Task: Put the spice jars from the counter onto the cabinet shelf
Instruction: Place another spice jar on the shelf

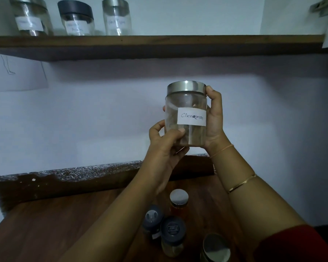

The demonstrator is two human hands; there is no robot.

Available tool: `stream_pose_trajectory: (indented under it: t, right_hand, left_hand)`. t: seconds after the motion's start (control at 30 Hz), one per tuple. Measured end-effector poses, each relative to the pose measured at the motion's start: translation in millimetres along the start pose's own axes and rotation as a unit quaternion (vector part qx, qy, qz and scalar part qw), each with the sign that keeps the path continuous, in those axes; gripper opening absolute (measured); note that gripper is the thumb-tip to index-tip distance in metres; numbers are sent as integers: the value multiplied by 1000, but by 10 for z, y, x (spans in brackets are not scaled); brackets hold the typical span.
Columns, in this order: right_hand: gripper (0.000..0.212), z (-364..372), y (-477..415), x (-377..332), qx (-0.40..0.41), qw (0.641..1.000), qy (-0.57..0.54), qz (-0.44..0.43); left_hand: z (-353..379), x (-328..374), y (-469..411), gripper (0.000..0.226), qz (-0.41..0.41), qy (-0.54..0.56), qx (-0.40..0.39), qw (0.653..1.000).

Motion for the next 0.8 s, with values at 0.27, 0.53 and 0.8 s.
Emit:
stream_pose_trajectory:
  t: [0.27, 0.53, 0.8]
  right_hand:
    - [64, -28, -93, -99, -29, 999, 12, -12]
    - [56, 81, -182, -101, -41, 997, 38, -43]
    - [76, 167, -263, -17, -26, 991, 105, -82]
  left_hand:
    - [58, 76, -82, 53, 26, -40, 0, 999]
    - [-79, 111, -182, 66, 59, -69, 3, 996]
    - [-223, 101, -248, 62, 92, -52, 33, 994]
Point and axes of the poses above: each hand's wrist, its own y-axis away from the middle knuckle, its own z-axis out of the palm, x = y × z, the point moved 1 cm from there along -y, towards the middle knuckle, and after that the axes turned 7 degrees about -y, right-handed, at the moved point
